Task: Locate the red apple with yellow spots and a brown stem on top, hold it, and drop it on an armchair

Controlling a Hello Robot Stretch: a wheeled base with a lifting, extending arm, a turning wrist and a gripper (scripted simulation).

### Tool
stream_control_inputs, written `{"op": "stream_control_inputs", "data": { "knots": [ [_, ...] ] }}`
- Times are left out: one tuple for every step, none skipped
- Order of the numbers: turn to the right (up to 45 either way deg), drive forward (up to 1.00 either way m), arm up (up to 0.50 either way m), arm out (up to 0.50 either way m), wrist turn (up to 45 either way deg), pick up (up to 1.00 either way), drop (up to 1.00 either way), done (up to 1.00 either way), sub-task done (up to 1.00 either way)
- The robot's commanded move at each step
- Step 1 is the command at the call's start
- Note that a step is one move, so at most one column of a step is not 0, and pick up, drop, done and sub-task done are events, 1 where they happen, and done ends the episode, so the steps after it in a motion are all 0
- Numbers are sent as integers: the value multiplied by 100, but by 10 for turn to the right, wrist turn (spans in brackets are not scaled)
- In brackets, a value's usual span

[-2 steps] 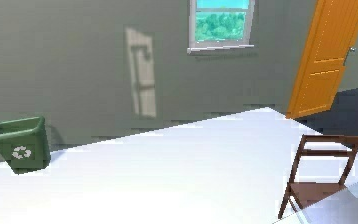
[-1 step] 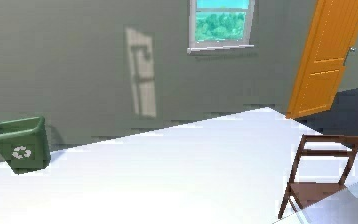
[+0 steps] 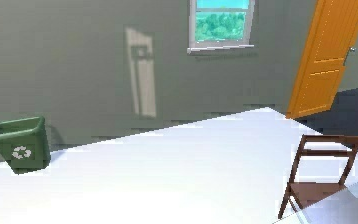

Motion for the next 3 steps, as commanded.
{"op": "stream_control_inputs", "data": {
  "knots": [
    [0, 0, 0, 0, -450, 0, 0, 0, 0],
    [0, 0, 0, 0, -450, 0, 0, 0, 0],
    [0, 0, 0, 0, -450, 0, 0, 0, 0]
  ]
}}
